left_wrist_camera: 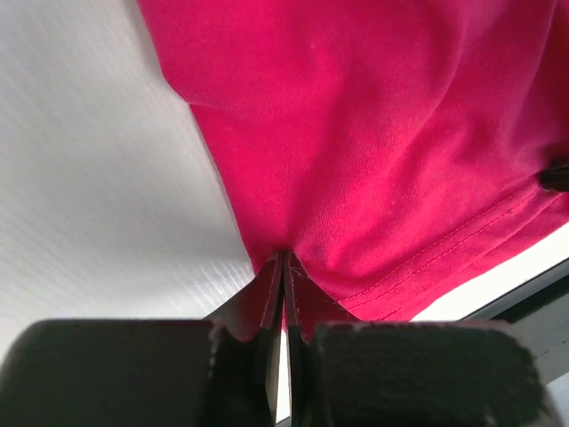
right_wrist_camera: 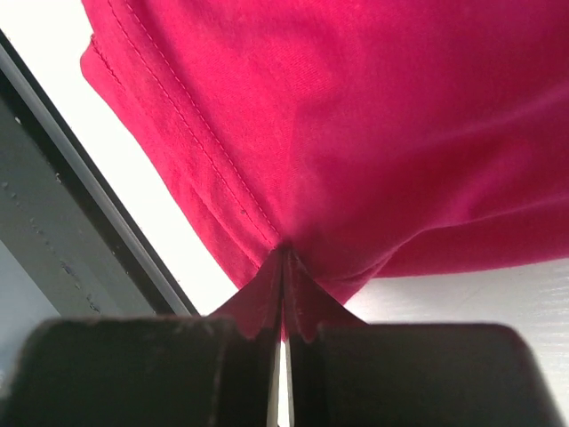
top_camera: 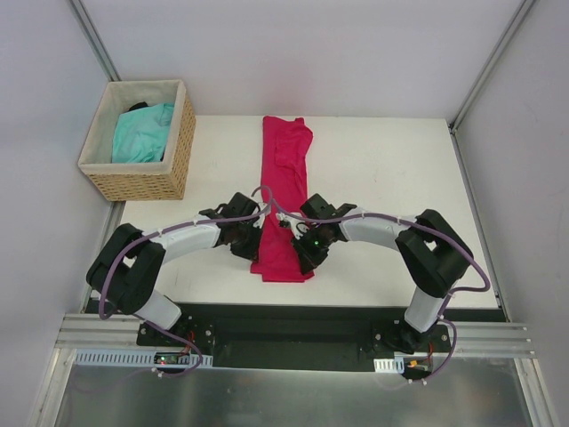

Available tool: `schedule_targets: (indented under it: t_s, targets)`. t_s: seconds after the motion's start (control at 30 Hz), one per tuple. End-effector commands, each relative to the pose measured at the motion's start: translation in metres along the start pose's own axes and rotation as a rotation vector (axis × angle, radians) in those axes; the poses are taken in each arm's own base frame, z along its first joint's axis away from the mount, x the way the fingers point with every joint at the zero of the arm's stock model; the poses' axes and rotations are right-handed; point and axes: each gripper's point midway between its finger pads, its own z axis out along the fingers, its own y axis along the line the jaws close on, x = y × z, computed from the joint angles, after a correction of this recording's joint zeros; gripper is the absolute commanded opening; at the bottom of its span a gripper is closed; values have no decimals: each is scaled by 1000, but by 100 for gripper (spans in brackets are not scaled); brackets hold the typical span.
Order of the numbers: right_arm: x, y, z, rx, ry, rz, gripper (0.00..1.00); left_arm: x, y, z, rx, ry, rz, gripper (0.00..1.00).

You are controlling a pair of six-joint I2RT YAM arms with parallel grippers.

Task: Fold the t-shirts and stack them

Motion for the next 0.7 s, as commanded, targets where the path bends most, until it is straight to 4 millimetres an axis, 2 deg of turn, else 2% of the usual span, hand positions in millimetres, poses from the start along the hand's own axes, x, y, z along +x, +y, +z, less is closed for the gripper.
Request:
schedule_targets:
  t_s: [0.0,0.1,0.27,0.3,0.37,0.5,0.57,0.67]
  targets:
    - [5,-3,2,-7,28,-32,1,22,0,-6,-15,90,-30,0]
    - [9,-4,-2,-1,33,-23,1,37,3,-10,-24,119,-45,0]
    - [12,-7,-15,35,36,40,1,49,7,-21,-47,120,-52,0]
    - [20,-7,-20,45,85,69,1,52,9,-21,-53,127,-58,0]
    - [21,-6,-26,47,105,68,1,52,9,-22,-57,121,-68,0]
    - [12,2,-29,-1,40,91,1,43,5,-23,-52,106,-70,0]
    - [7,4,-31,-6,15,85,1,33,3,-26,-49,83,-63,0]
    - [-19,13,-48,-6,-90,71,2,17,-4,-34,-37,45,-42,0]
